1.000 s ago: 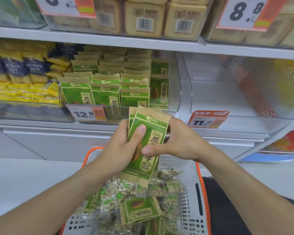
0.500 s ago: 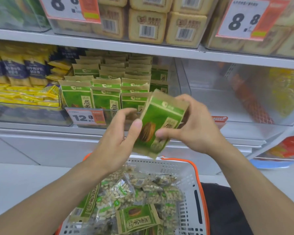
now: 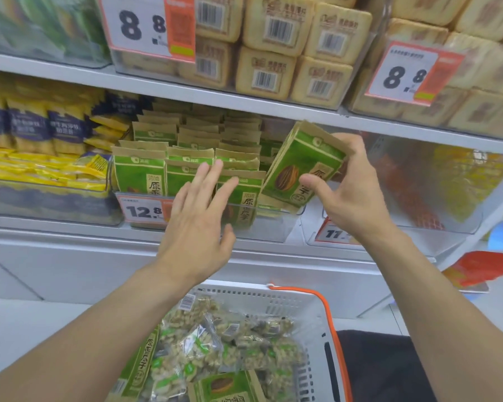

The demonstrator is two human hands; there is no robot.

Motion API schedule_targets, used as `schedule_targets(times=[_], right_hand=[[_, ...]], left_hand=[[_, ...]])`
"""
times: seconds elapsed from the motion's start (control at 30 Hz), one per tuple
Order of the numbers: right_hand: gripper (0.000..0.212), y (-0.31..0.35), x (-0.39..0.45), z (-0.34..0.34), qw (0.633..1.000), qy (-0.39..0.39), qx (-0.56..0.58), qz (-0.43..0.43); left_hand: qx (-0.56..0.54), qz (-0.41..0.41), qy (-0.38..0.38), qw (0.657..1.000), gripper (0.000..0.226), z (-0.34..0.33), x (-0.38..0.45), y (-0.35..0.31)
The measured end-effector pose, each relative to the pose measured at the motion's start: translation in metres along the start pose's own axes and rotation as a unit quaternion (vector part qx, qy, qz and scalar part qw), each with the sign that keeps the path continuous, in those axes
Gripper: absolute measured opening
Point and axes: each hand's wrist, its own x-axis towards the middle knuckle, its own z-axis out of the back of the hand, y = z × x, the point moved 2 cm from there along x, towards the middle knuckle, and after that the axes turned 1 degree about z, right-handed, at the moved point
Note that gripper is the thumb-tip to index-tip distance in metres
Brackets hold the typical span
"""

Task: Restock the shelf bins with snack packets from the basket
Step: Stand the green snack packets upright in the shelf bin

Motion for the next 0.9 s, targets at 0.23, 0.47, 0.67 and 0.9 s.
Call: schedule_targets(times=[0.23, 0.47, 0.67, 0.9], right_hand=[[0.054, -0.014, 0.026, -0.023, 0.987, 0.137, -0.068, -0.051], [0.052, -0.025, 0.046, -0.018, 0.986, 0.128, -0.07, -0.081], [0.048, -0.022, 0.06, -0.031, 0.972, 0.141, -0.155, -0.102], [0.044, -0.01, 0.088, -0.033, 0.91, 0.278, -0.291, -0.101]], left_hand=[[0.01, 0.017, 0.014, 1.0, 0.077, -0.001, -0.001, 0.007], [0.004, 0.023, 0.019, 1.0, 0.077, -0.001, -0.001, 0.007], [0.002, 0.026, 0.02, 0.999, 0.076, -0.002, 0.0, 0.006], [-0.006, 0.032, 0.023, 0.999, 0.076, -0.003, 0.0, 0.006]])
